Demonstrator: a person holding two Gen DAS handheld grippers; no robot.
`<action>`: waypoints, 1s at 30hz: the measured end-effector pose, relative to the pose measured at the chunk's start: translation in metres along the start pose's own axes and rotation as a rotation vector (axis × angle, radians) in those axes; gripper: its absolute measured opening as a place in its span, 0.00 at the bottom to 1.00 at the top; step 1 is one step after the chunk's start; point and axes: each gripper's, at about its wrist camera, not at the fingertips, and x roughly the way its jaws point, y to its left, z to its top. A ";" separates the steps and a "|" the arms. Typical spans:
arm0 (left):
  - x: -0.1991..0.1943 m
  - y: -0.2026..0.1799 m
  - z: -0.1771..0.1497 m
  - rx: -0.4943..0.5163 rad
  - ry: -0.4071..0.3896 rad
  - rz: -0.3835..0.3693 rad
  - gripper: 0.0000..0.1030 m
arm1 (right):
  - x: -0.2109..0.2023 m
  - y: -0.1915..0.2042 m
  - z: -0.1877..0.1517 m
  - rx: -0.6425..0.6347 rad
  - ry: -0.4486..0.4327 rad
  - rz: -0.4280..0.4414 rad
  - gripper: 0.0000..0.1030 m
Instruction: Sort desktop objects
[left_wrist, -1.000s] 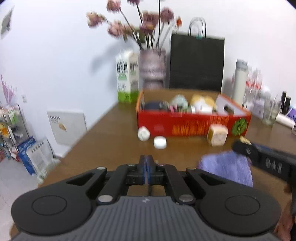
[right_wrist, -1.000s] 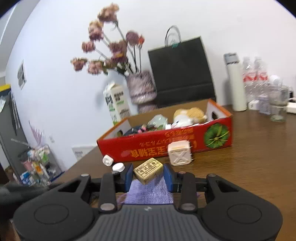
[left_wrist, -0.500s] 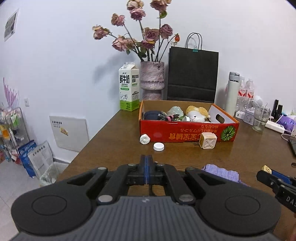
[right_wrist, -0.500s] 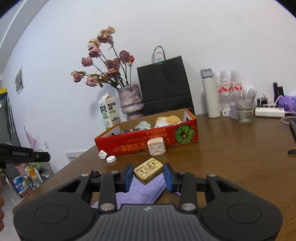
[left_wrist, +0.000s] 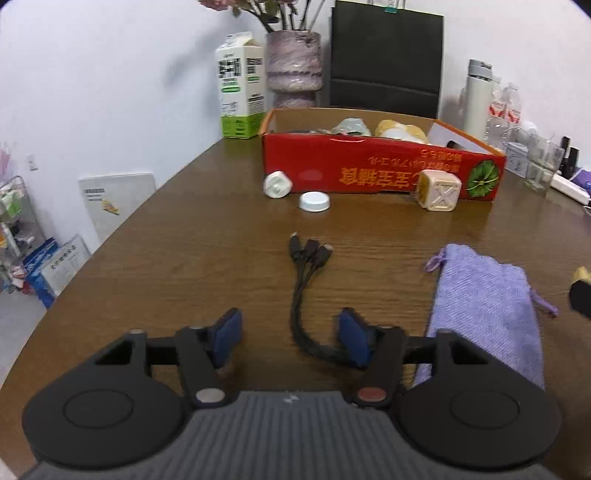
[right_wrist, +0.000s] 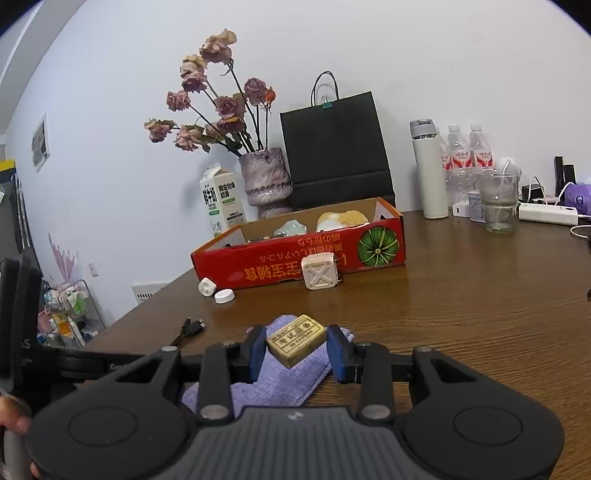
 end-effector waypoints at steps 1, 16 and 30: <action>0.001 -0.002 0.001 0.008 -0.004 0.014 0.05 | 0.001 -0.001 -0.001 0.004 0.004 -0.001 0.33; -0.052 0.008 0.041 -0.017 -0.190 0.057 0.03 | 0.008 -0.004 0.001 0.006 0.018 0.012 0.33; -0.068 0.005 0.121 0.001 -0.340 -0.055 0.03 | 0.018 -0.015 0.069 -0.016 -0.087 0.029 0.33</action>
